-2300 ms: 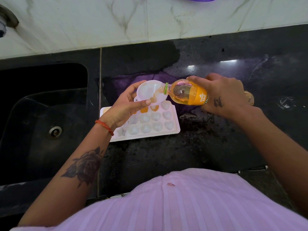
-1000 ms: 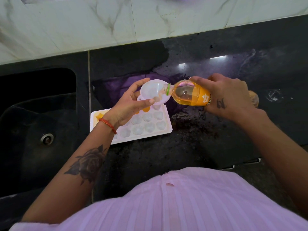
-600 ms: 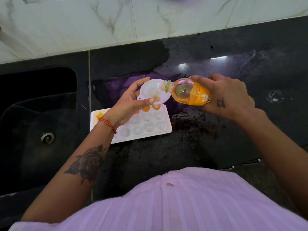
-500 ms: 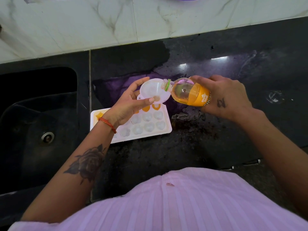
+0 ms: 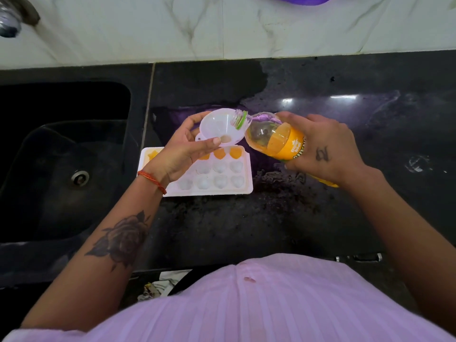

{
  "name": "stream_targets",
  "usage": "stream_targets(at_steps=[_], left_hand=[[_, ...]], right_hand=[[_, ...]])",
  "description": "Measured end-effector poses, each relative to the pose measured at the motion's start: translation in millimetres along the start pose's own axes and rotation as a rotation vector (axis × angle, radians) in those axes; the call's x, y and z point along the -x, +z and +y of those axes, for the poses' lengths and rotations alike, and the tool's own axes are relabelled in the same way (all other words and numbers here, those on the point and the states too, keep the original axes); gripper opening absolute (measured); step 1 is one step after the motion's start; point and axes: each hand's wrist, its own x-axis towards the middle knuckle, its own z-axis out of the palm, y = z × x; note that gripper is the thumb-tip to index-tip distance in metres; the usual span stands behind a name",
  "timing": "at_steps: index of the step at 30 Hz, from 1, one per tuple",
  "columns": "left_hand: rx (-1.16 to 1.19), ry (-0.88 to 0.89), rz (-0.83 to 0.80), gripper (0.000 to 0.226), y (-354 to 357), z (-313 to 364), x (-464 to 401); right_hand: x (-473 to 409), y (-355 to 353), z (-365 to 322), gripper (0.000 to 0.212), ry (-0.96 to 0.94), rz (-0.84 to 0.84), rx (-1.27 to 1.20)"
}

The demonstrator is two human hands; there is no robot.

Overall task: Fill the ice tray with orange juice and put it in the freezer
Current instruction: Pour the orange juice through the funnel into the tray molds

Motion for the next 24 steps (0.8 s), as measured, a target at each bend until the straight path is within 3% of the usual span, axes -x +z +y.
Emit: stream_targets(at_steps=[16, 24], left_hand=[[0.048, 0.084, 0.212, 0.059, -109.7, 11.0, 72.3], [0.069, 0.064, 0.175, 0.059, -130.9, -8.4, 82.3]], right_hand=[[-23.5, 18.7, -96.0, 0.088, -0.161, -0.009, -0.037], [-26.4, 31.4, -124.6, 0.088, -0.166, -0.045, -0.032]])
